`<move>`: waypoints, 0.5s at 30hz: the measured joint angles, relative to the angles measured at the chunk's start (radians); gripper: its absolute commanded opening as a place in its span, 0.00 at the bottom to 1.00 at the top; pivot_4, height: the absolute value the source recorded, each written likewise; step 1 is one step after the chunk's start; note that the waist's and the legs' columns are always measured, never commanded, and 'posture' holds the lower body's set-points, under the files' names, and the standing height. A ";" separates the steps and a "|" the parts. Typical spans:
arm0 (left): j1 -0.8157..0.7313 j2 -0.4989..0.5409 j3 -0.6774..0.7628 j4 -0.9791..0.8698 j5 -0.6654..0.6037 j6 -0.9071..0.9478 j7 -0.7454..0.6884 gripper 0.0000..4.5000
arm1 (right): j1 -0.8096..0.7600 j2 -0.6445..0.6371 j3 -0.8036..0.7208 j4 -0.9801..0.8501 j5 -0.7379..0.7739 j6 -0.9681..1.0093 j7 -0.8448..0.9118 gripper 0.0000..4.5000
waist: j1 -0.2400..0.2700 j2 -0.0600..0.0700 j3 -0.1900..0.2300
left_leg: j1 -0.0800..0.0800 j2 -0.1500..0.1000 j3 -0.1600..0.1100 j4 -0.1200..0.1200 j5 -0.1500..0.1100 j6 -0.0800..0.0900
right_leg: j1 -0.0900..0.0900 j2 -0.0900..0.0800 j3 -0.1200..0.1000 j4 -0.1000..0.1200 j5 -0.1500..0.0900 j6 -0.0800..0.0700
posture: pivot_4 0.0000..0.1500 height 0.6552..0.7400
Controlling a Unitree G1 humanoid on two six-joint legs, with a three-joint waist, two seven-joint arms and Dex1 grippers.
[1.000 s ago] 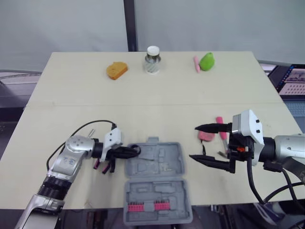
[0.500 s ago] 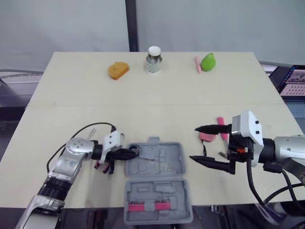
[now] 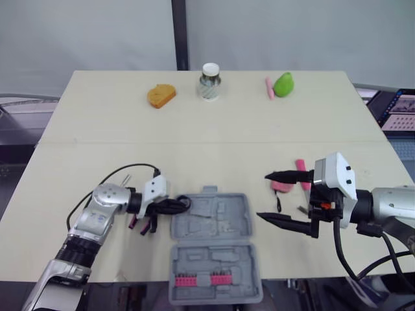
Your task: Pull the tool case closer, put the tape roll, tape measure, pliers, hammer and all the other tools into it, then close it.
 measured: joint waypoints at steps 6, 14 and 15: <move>-0.001 -0.008 -0.026 0.007 0.012 0.011 -0.001 0.01 | 0.015 0.002 0.000 -0.001 0.000 -0.001 -0.001 1.00 | -0.002 0.000 0.000 | 0.000 0.000 0.000 0.000 0.000 0.000 | 0.000 0.000 0.000 0.000 0.000 0.000 | 1.00 1.00; -0.001 -0.007 -0.027 0.006 0.015 0.012 -0.001 0.01 | 0.022 0.008 0.000 -0.002 0.000 -0.002 -0.001 1.00 | -0.001 0.000 0.000 | 0.000 0.000 0.000 0.000 0.000 0.000 | 0.000 0.000 0.000 0.000 0.000 0.000 | 1.00 1.00; -0.003 -0.007 -0.027 0.006 0.018 0.011 0.000 0.01 | 0.022 0.008 0.000 -0.002 0.000 -0.002 -0.001 1.00 | -0.001 0.000 0.000 | 0.000 0.000 0.000 0.000 0.000 0.000 | 0.000 0.000 0.000 0.000 0.000 0.000 | 1.00 1.00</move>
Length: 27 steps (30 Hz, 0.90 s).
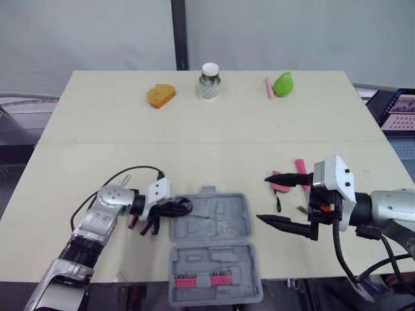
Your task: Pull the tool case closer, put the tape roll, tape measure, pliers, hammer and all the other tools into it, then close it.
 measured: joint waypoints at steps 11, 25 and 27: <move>-0.019 0.011 -0.001 0.000 0.032 -0.019 -0.005 0.01 | 0.000 0.009 0.000 0.000 0.000 -0.003 0.000 1.00 | 0.000 0.000 0.000 | 0.000 0.000 0.000 0.000 0.000 0.000 | 0.000 0.000 0.000 0.000 0.000 0.000 | 1.00 1.00; -0.021 0.011 -0.002 0.012 0.035 -0.020 -0.021 0.31 | -0.001 0.019 0.000 -0.002 -0.001 -0.003 -0.011 1.00 | 0.000 0.000 0.000 | 0.000 0.000 0.000 0.000 0.000 0.000 | 0.000 0.000 0.000 0.000 0.000 0.000 | 1.00 1.00; -0.023 0.011 -0.002 0.011 0.033 -0.013 -0.022 0.31 | -0.002 0.019 0.000 -0.002 -0.001 -0.003 -0.012 1.00 | 0.000 0.000 0.000 | 0.000 0.000 0.000 0.000 0.000 0.000 | 0.000 0.000 0.000 0.000 0.000 0.000 | 1.00 1.00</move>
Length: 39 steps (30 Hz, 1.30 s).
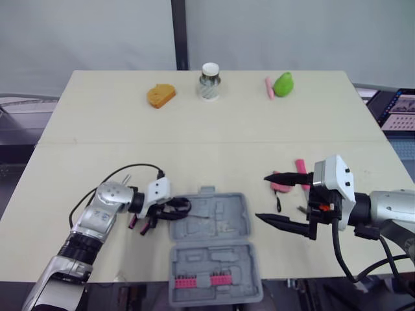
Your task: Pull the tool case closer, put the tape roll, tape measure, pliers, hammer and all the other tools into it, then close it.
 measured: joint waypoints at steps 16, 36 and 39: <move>-0.060 0.036 0.132 -0.130 -0.147 0.215 0.014 0.31 | -0.008 0.012 0.001 -0.001 0.000 -0.005 -0.003 1.00 | 0.000 0.000 0.000 | -0.001 0.000 -0.001 0.000 0.000 0.000 | 0.000 0.000 0.000 0.000 0.000 0.000 | 1.00 1.00; 0.062 -0.055 0.096 -0.085 -0.114 0.064 0.102 0.31 | -0.030 0.012 0.018 0.001 -0.001 -0.016 -0.004 1.00 | 0.000 0.000 0.000 | -0.001 0.000 -0.001 0.001 0.000 0.000 | 0.001 0.000 0.000 -0.001 0.000 0.000 | 1.00 1.00; 0.062 -0.056 0.092 -0.060 -0.111 0.051 0.104 0.31 | -0.033 0.012 0.018 0.002 -0.001 -0.016 -0.004 1.00 | 0.000 0.000 0.000 | -0.001 0.000 -0.001 0.001 0.000 0.000 | 0.001 0.000 0.000 -0.001 0.000 0.000 | 1.00 1.00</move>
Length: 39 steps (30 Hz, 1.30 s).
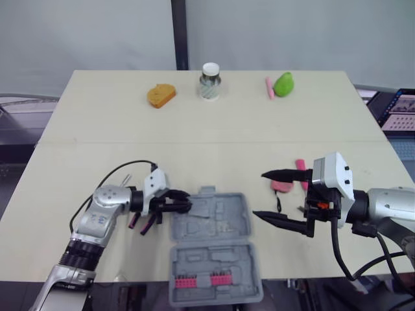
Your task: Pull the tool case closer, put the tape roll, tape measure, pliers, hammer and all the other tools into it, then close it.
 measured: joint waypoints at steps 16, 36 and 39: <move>0.000 -0.001 -0.021 0.063 0.053 -0.075 0.010 0.31 | -0.001 -0.002 0.000 0.000 0.002 0.003 0.000 1.00 | 0.000 0.000 0.000 | 0.000 0.000 0.000 0.000 0.000 0.000 | 0.000 0.000 0.000 0.000 0.000 0.000 | 1.00 1.00; -0.020 0.012 -0.066 0.147 0.133 -0.248 0.007 0.31 | -0.001 -0.002 -0.001 0.000 0.001 0.003 -0.004 1.00 | 0.000 0.000 0.000 | 0.001 0.000 0.000 0.000 0.000 0.000 | 0.001 0.000 0.000 0.000 0.000 0.000 | 1.00 1.00; -0.022 0.010 -0.060 0.138 0.111 -0.202 0.000 0.31 | 0.001 -0.002 -0.002 0.001 0.000 0.002 -0.004 1.00 | 0.000 0.000 0.000 | 0.001 0.000 0.000 0.000 0.000 0.000 | 0.001 0.000 0.000 0.000 0.000 0.000 | 1.00 1.00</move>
